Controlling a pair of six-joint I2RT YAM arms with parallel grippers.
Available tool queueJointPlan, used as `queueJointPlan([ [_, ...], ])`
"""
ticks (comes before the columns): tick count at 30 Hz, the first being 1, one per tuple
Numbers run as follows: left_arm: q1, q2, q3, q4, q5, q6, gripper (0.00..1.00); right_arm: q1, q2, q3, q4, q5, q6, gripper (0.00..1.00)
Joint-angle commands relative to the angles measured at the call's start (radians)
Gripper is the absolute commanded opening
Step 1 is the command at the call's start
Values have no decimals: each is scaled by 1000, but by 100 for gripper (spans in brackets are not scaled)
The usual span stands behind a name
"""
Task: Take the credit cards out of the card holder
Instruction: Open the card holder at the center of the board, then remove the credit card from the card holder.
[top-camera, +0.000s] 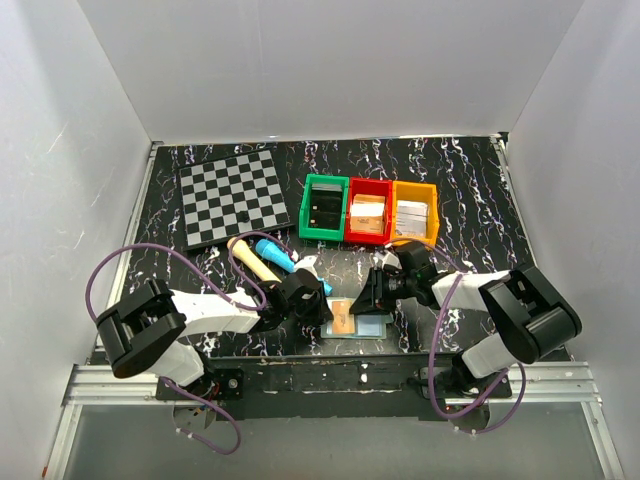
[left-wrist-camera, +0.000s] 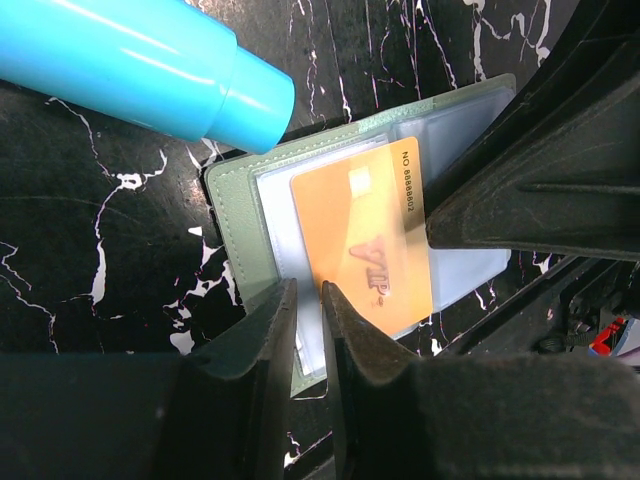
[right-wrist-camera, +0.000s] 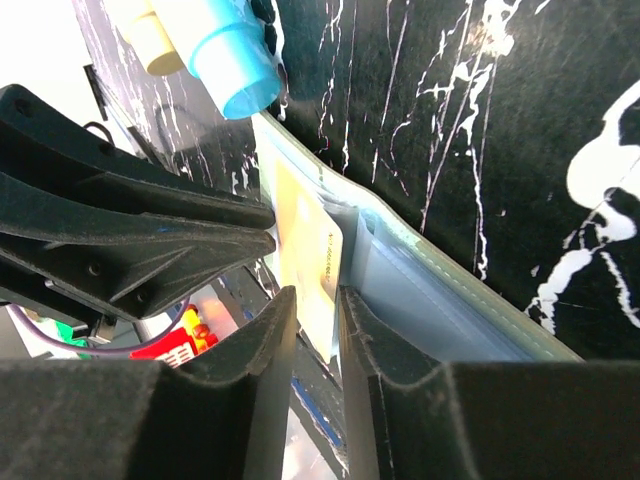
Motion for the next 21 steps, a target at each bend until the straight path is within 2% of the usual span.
queueJointPlan([
  [1,1,11,-2,-34,-10,4,16,17,18,15,13,-34,-24,30],
  [8,1,8,-5,-34,-12,3,13,22,24,20,9,-33,-28,28],
  [21,1,19,-6,-29,-6,6,8,22,29,22,5,-45,-34,11],
])
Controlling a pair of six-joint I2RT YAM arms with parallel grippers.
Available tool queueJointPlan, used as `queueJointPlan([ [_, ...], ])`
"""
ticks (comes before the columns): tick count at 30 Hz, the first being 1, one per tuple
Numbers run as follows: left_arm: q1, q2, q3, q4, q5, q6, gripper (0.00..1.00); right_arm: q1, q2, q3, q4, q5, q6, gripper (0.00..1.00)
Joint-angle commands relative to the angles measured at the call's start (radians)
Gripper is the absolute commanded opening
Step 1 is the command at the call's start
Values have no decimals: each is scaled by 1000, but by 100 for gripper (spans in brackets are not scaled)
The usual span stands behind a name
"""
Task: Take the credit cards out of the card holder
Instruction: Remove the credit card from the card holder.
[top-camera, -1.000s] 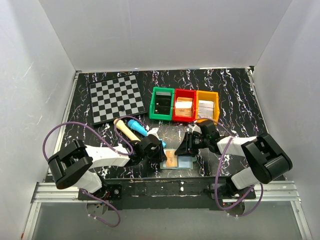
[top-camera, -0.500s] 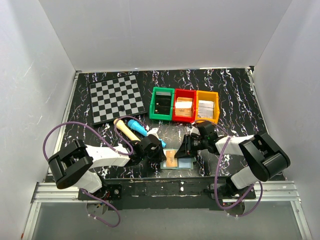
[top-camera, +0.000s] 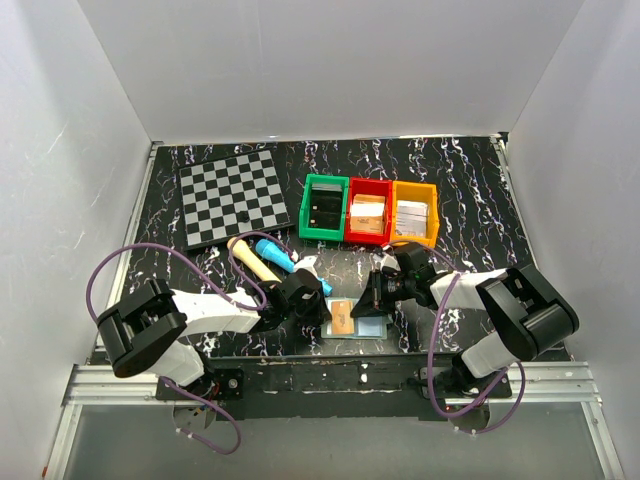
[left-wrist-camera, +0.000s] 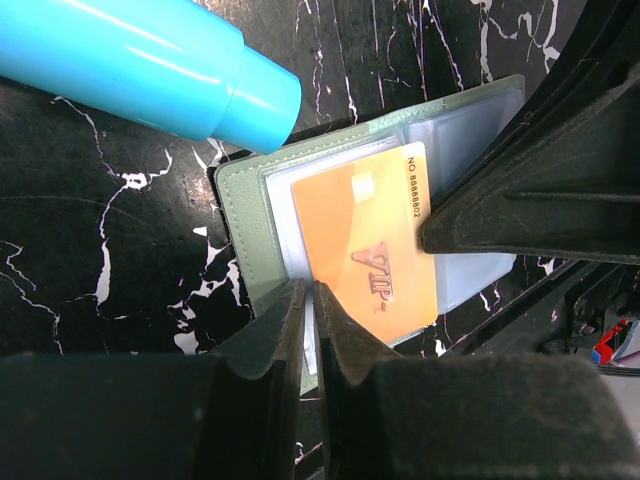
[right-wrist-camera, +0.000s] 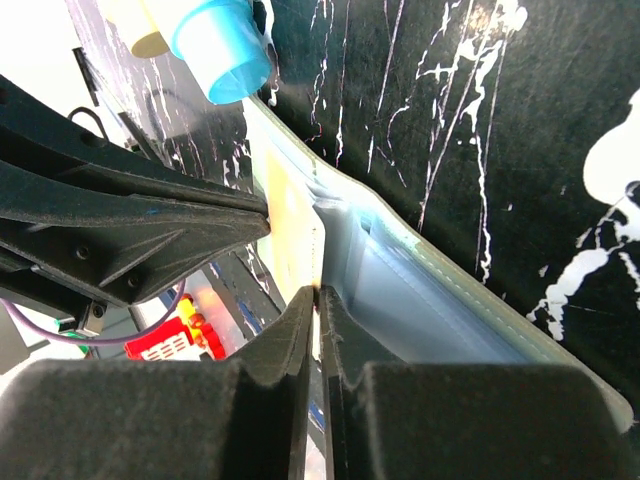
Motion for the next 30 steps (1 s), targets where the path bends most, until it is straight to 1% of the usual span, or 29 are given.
queueJointPlan([
  [1,1,12,-6,-28,-8,6,7,7,4,22,11,-29,-16,10],
  [5,1,9,-8,-30,-10,3,3,7,1,22,10,-29,-18,1],
  [10,1,9,-12,-33,-11,-3,0,7,-8,20,-1,-27,-24,1],
  [30,1,-1,-26,-45,-30,-23,0,6,-77,28,-99,8,-65,1],
])
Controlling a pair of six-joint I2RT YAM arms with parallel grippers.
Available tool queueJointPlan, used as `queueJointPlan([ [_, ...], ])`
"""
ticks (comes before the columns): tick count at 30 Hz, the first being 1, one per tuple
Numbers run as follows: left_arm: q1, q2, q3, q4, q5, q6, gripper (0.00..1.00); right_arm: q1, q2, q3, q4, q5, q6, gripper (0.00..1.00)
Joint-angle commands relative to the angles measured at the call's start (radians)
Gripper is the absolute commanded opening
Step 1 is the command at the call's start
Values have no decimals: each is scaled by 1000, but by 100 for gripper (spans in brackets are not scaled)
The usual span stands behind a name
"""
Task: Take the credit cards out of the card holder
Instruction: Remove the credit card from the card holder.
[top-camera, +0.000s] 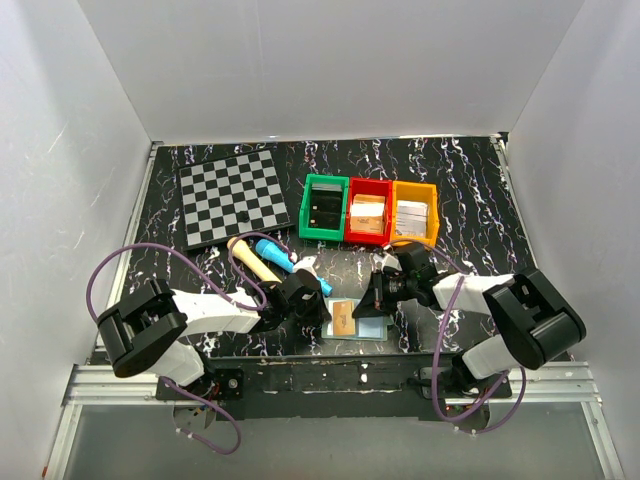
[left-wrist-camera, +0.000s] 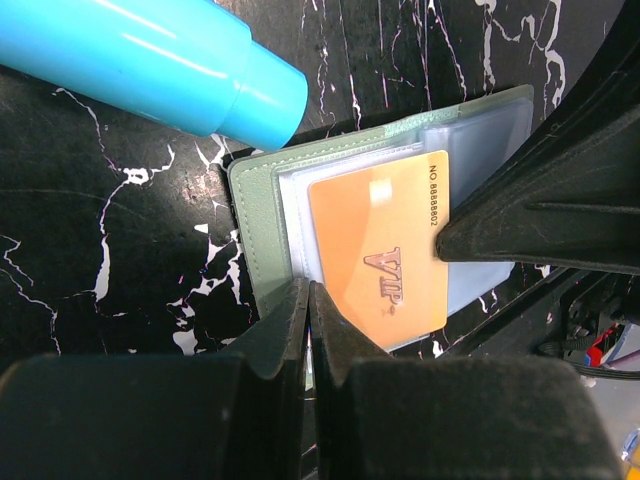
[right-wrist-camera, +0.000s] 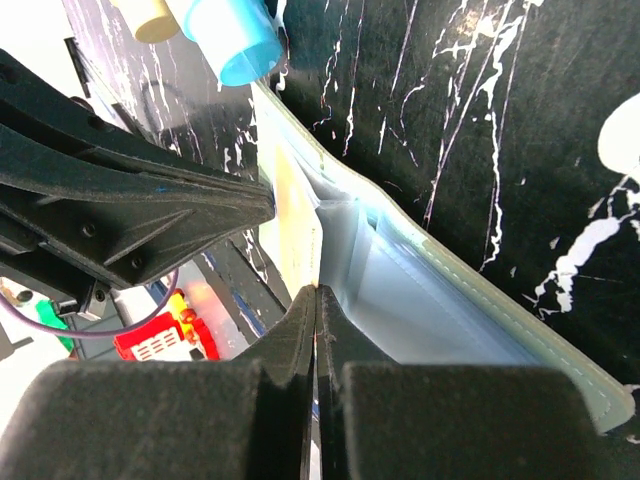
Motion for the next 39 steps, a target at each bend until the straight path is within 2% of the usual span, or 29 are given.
queueJointPlan([
  [1,1,-1,-23,-45,-27,-6,0,6,-37,27,-48,5,-38,1],
  [10,1,11,-20,-40,-24,-6,0,7,-103,79,-240,85,-111,1],
  [15,1,16,-18,-39,-23,-6,0,9,-127,94,-283,94,-116,1],
  [26,1,11,-18,-43,-23,-4,0,9,-120,91,-273,82,-111,1],
  [39,1,26,-11,-32,-9,8,0,9,-118,57,-128,-11,-50,4],
])
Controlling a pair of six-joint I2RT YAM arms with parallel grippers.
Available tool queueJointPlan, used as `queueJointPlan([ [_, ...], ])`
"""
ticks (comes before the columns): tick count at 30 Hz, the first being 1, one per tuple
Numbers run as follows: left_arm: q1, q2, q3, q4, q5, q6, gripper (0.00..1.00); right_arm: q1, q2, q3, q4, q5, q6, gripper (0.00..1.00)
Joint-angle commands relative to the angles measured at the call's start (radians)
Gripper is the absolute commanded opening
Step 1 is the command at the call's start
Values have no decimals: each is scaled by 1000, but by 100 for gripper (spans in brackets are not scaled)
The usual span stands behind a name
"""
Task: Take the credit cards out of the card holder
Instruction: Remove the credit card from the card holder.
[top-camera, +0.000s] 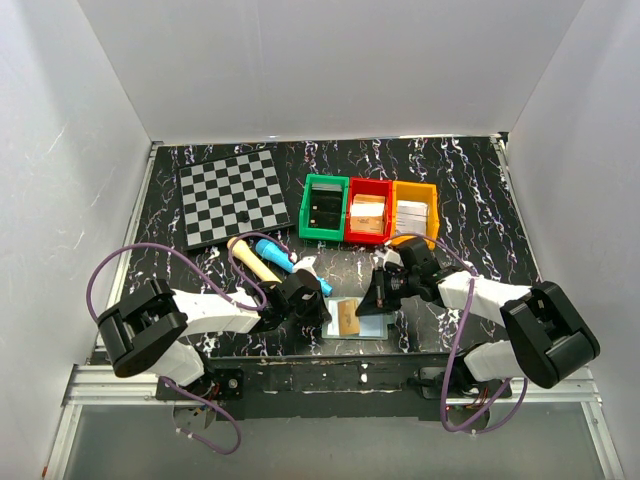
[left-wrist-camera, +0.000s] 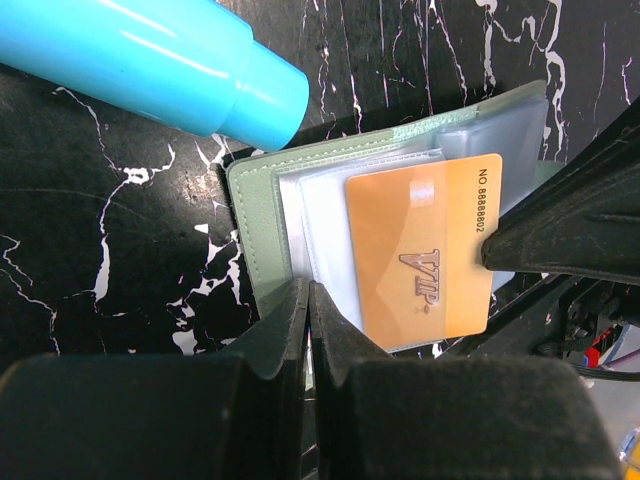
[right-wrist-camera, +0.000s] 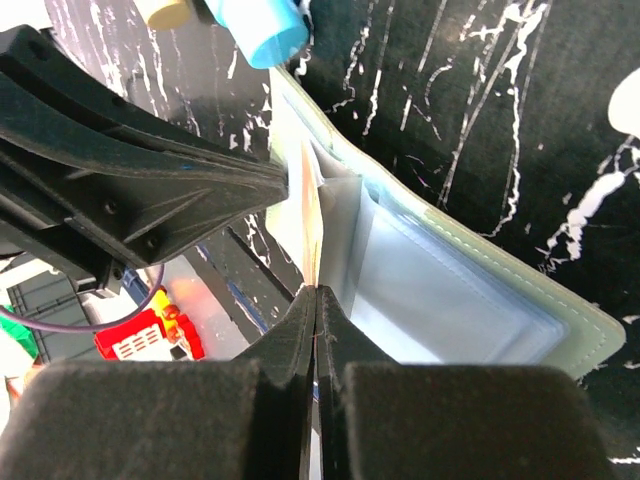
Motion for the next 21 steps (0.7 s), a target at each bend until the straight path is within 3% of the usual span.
queueJointPlan([
  [1,1,30,-4,-32,-4,22,0,4,-3,-6,109,-71,36,6],
  [9,1,61,25,-34,13,47,0,4,20,-9,141,-89,58,15],
  [21,1,91,41,-20,36,62,0,10,40,-9,162,-101,69,22],
])
